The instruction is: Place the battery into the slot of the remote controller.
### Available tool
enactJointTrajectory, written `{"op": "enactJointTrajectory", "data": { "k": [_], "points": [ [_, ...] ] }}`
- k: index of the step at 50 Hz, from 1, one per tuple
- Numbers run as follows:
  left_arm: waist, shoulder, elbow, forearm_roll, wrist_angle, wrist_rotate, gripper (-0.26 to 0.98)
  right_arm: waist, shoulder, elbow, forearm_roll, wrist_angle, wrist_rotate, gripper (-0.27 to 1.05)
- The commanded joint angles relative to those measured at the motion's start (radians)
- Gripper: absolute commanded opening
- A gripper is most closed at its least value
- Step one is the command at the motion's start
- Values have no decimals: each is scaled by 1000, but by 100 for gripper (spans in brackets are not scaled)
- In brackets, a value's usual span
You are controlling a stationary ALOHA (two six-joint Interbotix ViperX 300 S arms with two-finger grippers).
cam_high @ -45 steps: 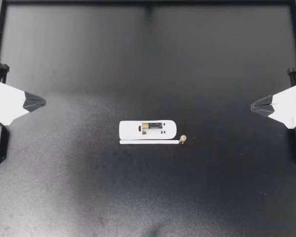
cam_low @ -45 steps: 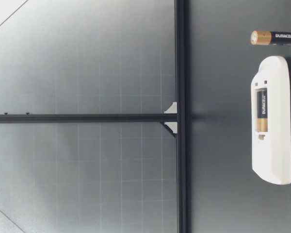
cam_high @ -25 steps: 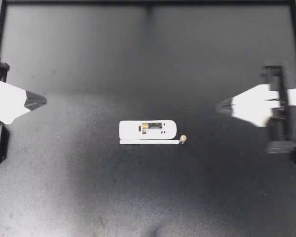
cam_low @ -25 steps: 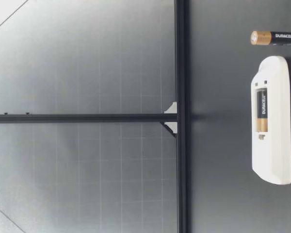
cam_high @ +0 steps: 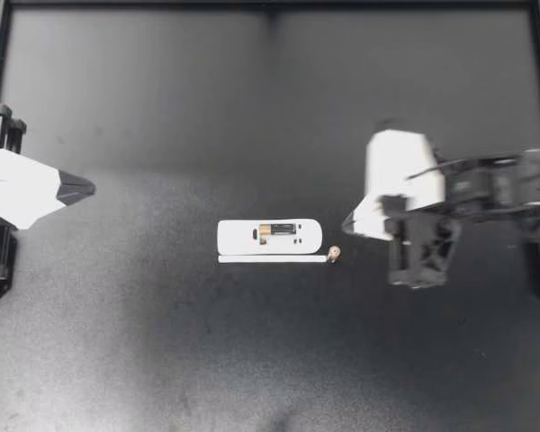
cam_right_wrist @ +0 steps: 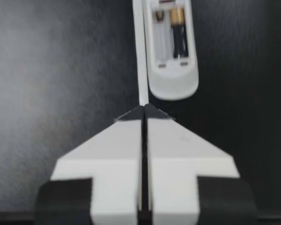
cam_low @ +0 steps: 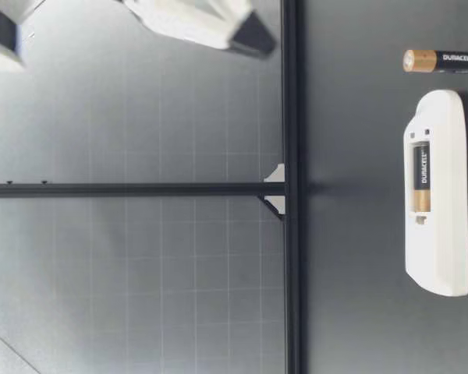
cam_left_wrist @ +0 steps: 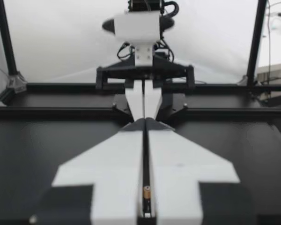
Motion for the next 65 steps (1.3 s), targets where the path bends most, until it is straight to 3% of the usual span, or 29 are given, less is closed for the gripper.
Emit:
{"op": "enactJointTrajectory", "data": {
  "k": [1, 10, 18, 22, 65],
  "points": [
    [3, 11, -9, -2, -9, 2, -14, -6, 41, -58, -8, 48, -3, -13],
    [3, 11, 0, -2, -9, -2, -14, -6, 106, -86, -9, 66, -5, 5],
    [3, 11, 6, -2, -8, -6, -14, -5, 146, -89, -6, 64, -2, 37],
    [3, 11, 8, -2, -9, -6, -14, 0, 161, -89, -6, 64, -3, 47],
    [3, 11, 12, -2, -9, -11, -14, 25, 285, -89, -9, 6, -3, 47]
  ]
}}
